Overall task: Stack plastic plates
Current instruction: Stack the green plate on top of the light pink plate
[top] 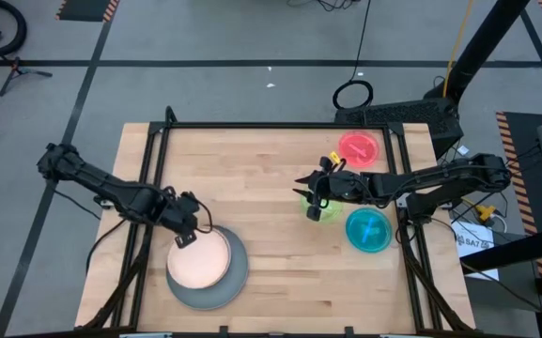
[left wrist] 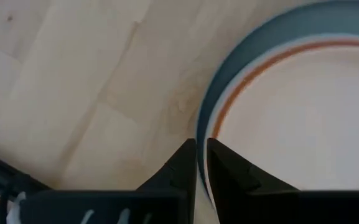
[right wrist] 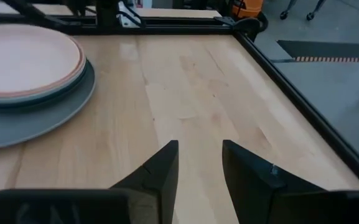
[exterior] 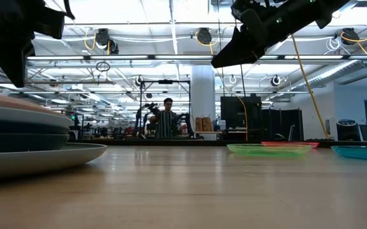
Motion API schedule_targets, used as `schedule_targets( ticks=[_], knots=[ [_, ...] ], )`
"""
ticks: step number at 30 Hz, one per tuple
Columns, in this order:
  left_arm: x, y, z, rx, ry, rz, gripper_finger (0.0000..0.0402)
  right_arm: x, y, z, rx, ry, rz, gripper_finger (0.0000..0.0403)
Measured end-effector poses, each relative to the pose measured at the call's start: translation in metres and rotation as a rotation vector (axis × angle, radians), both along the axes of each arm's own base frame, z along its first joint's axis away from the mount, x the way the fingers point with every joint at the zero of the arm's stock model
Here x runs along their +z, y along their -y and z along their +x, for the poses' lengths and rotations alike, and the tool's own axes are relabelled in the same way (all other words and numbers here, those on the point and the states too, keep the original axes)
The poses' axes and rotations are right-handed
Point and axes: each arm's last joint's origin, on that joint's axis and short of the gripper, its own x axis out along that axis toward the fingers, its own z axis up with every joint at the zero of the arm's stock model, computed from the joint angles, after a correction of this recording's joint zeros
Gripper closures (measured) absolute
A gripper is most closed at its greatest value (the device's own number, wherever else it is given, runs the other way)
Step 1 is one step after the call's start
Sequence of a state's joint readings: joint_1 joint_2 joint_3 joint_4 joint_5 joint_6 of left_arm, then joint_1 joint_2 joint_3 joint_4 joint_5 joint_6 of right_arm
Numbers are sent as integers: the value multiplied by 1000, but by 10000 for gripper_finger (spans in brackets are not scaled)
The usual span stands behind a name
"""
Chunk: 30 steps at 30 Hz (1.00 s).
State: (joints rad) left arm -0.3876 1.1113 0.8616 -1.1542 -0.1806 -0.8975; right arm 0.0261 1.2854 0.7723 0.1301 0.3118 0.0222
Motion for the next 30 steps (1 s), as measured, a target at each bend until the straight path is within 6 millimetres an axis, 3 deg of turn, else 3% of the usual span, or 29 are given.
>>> schedule_targets(
  ticks=[7,15,18,21,30],
  knots=[
    [2,11,-1,-77,82,105,356,2,1,1,-85,62,110,287],
    [17,47,11,-542,418,425,355,-14,-10,5,-158,40,320,287],
    [24,58,14,-680,504,547,355,-23,-14,7,-159,-70,390,287],
    [29,63,17,-726,565,599,355,-19,-15,9,-217,-212,448,287],
    [30,65,19,-610,615,516,355,9,-16,-1,-561,-571,610,287]
  ],
)
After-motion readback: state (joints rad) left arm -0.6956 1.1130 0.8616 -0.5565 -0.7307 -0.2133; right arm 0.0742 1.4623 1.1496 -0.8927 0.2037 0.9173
